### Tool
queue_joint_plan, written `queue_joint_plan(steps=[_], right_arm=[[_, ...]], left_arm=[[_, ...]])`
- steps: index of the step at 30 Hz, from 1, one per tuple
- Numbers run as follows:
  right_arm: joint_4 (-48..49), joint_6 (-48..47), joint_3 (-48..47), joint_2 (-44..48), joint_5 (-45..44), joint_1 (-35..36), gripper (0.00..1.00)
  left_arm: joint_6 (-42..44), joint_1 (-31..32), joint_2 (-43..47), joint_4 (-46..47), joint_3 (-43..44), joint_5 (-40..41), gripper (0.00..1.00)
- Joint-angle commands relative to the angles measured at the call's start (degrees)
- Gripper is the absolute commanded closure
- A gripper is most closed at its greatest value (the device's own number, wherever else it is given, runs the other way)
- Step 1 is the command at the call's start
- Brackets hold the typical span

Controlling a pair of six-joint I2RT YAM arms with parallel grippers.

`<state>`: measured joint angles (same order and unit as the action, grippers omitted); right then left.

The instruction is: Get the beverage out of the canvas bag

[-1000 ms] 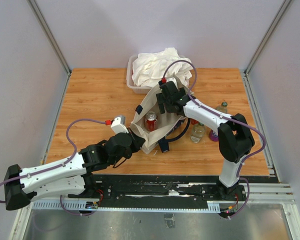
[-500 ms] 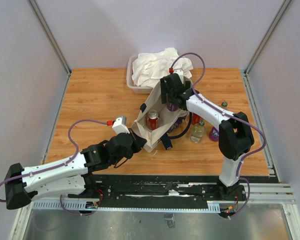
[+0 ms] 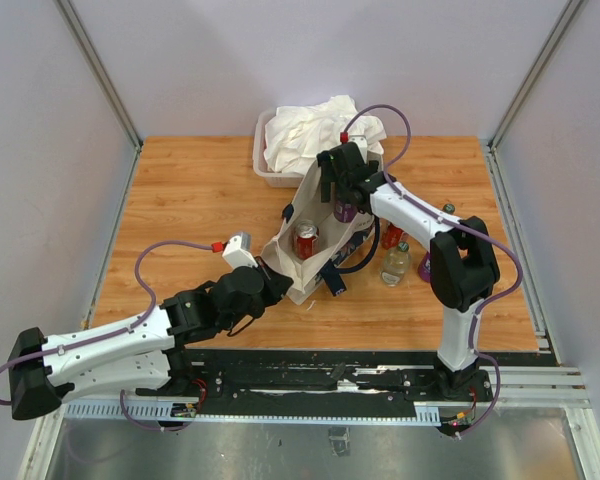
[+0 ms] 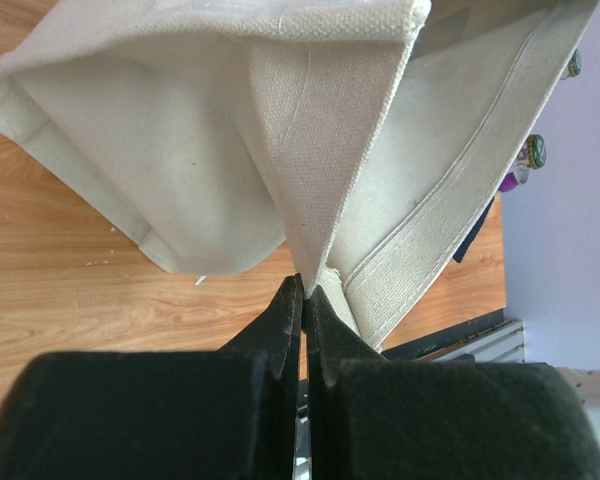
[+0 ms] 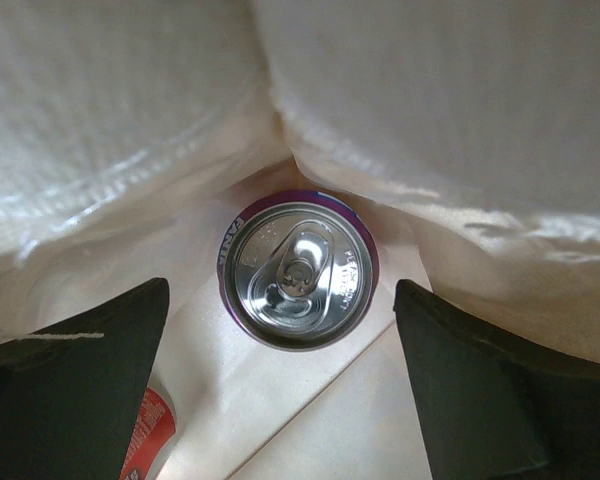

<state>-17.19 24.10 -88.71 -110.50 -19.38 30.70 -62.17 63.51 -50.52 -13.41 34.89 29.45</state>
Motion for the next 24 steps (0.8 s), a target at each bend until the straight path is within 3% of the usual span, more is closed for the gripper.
queue_joint_plan(steps=[1,4,9,18,21,24], right_arm=[[-2.28,2.36,-0.02,-2.79,-2.31,-3.14,0.06],[-3.11,2.73,0.31,-4.83,-3.07,-3.25,0.09],[-5.49,3.47,0.29,-6.09,-4.5,-3.5,0.23],[-6.13,3.02,1.26,-7.43,-2.75,-3.91,0.35],[-7.21,2.63,0.79,-8.25,-1.51,-3.89,0.34],[-8.05,2.54,0.92,-8.82,-0.58,-3.91,0.26]], left_arm=[[1.09,0.21,-1.78,-4.41,-1.44,-2.03,1.0],[1.2,0.17,-2.4,-3.89,-1.48,-2.29,0.99],[1.2,0.16,-2.91,-3.64,-1.49,-2.44,1.0],[1.04,0.21,-3.44,-3.64,-1.57,-2.22,1.0],[1.08,0.15,-3.53,-3.55,-1.44,-2.09,0.99],[0.96,0.14,-3.62,-3.55,-1.57,-1.98,1.0]])
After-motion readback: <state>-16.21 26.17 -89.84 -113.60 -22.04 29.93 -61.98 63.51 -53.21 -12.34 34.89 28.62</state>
